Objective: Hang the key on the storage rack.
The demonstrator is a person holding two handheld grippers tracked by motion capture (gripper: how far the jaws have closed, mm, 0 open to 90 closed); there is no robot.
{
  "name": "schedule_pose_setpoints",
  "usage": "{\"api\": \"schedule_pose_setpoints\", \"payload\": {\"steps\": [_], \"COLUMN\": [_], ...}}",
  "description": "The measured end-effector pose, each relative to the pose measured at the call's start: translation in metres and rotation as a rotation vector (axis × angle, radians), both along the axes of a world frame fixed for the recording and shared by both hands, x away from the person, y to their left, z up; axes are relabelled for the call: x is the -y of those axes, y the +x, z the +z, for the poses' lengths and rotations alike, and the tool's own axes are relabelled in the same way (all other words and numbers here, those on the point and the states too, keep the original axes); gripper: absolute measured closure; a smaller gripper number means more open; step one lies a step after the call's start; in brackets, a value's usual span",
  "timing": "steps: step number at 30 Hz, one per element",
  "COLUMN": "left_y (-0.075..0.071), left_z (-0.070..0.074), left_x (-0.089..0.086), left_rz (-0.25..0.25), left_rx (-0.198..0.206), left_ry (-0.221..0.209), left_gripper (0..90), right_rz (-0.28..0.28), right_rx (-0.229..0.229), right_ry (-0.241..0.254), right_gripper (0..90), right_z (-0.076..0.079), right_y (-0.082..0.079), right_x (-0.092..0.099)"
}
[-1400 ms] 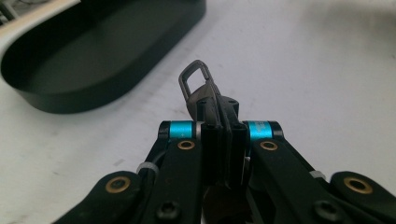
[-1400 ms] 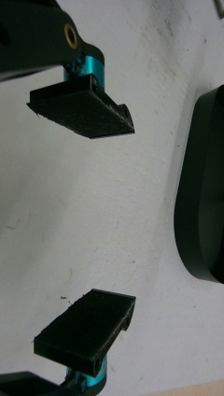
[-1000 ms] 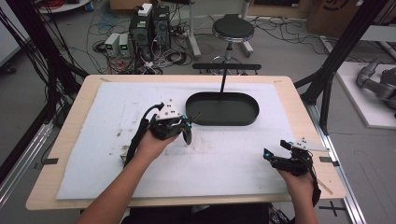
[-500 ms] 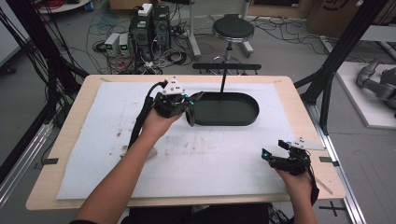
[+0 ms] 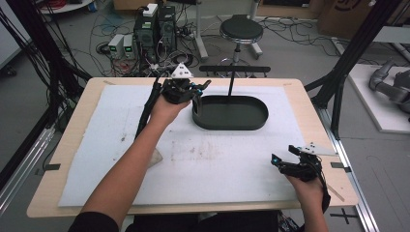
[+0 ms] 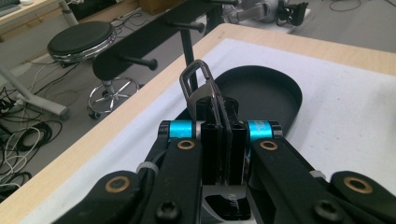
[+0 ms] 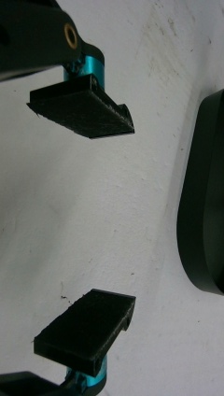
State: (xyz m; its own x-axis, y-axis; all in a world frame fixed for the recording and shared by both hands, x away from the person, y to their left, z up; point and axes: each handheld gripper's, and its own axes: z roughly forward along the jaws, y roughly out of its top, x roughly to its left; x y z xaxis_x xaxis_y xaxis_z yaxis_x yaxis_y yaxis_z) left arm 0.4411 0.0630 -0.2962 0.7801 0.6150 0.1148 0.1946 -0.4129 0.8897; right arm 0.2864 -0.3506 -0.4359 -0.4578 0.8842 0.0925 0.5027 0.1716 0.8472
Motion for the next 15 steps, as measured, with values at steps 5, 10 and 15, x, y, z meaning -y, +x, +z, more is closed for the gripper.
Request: {"api": "schedule_pose_setpoints", "payload": {"steps": [5, 10, 15], "left_y": [0.012, 0.021, 0.026], "left_z": [0.009, 0.012, 0.006], "left_x": [0.004, 0.009, 0.015], "left_rz": [0.021, 0.051, 0.065], "left_rx": [0.015, 0.026, 0.015], "left_ry": [0.022, 0.053, 0.094], "left_gripper": [87.8, 87.8, 87.7], "right_rz": [-0.005, -0.01, -0.014], "right_rx": [-0.002, 0.0, 0.0], "right_ry": [0.002, 0.003, 0.009], "right_gripper": [16.2, 16.2, 16.2], "right_z": [0.0, -0.001, 0.0], "right_y": [0.0, -0.001, -0.003], "right_x": [0.002, 0.005, 0.007]}}
